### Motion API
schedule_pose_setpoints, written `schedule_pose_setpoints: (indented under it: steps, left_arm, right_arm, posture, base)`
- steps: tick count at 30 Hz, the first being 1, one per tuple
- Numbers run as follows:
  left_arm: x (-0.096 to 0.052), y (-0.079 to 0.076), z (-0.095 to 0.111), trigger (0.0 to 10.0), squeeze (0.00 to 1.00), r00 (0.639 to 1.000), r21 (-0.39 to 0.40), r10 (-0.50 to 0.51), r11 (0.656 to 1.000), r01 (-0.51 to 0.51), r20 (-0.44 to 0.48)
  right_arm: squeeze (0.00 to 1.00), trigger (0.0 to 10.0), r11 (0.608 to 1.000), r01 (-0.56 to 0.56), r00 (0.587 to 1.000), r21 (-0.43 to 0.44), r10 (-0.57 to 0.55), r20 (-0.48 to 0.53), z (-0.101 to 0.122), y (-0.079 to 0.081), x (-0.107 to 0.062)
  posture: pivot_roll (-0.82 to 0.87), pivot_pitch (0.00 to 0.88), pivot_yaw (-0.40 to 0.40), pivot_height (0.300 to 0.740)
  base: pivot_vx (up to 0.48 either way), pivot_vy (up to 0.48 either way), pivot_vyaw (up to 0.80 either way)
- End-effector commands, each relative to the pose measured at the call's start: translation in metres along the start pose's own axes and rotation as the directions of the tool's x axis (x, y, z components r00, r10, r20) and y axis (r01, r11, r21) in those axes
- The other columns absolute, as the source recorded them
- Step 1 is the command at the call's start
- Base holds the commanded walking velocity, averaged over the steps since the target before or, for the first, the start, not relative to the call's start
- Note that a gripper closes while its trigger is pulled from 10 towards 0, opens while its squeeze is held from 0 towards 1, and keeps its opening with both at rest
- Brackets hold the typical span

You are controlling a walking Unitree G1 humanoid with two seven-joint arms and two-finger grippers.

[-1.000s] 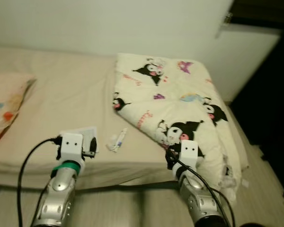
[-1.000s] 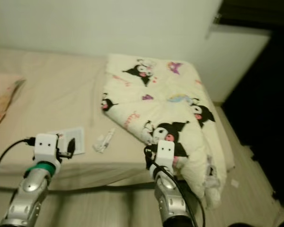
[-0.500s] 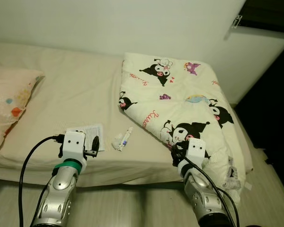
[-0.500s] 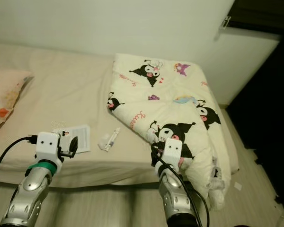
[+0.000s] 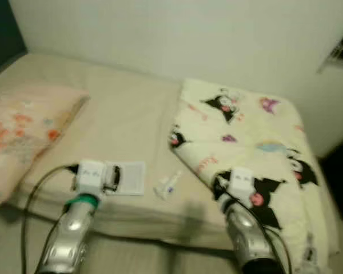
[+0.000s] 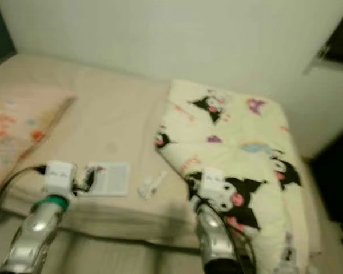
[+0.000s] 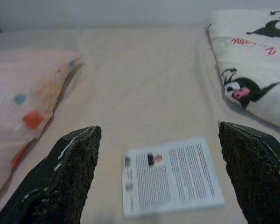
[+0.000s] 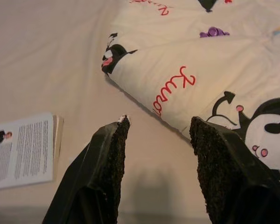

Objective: Clean up the room

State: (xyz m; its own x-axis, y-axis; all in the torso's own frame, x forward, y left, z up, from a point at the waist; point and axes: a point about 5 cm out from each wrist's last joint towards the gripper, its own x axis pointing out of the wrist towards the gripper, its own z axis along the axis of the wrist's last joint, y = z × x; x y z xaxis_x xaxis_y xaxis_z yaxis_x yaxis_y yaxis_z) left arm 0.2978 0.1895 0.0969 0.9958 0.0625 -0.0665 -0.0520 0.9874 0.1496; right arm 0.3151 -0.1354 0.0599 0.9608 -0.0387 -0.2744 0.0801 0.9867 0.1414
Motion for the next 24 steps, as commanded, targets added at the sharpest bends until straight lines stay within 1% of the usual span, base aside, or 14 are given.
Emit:
schedule_pose_setpoints:
  steps: [1,6,13,19,24]
  left_arm:
    - [-0.0016,-0.0111,-0.0056,10.0,0.0,0.999,-0.006,-0.035,0.999,0.035,-0.026]
    - [-0.0018,-0.011,-0.0074,10.0,0.0,0.999,0.0,-0.035,0.999,0.035,-0.038]
    - [-0.0015,-0.0132,-0.0121,10.0,0.0,0.998,0.022,-0.024,0.999,0.026,-0.061]
    - [-0.0018,-0.0128,-0.0115,10.0,0.0,0.998,0.03,-0.014,0.999,0.016,-0.06]
    - [-0.0015,-0.0092,-0.011,10.0,0.0,0.998,0.036,0.002,0.999,0.0,-0.06]
  right_arm:
    - [0.0,10.0,0.999,0.046,0.999,0.0,-0.046,-0.018,-0.0057,-0.0138,-0.0015]
    - [0.0,10.0,0.999,0.047,0.999,-0.004,-0.047,-0.017,-0.0059,-0.0131,-0.0014]
    - [0.0,10.0,0.999,0.05,0.999,-0.01,-0.05,-0.012,-0.0056,-0.0134,-0.0014]
    - [0.0,10.0,0.999,0.051,0.999,-0.004,-0.051,-0.008,-0.0058,-0.0136,-0.0021]
    - [0.0,10.0,0.999,0.045,0.999,0.023,-0.045,-0.004,-0.0056,-0.0141,-0.0023]
  posture:
    - [0.12,0.0,-0.035,0.74]
    - [0.12,0.0,-0.031,0.74]
    - [0.12,0.0,-0.031,0.74]
    - [0.12,0.0,-0.026,0.74]
    - [0.12,0.0,-0.029,0.72]
  base:
    - [0.319,0.0,0.0]
    - [0.298,0.0,0.0]
    - [0.0,0.0,0.0]
    - [0.0,0.0,0.0]
    - [0.0,0.0,0.0]
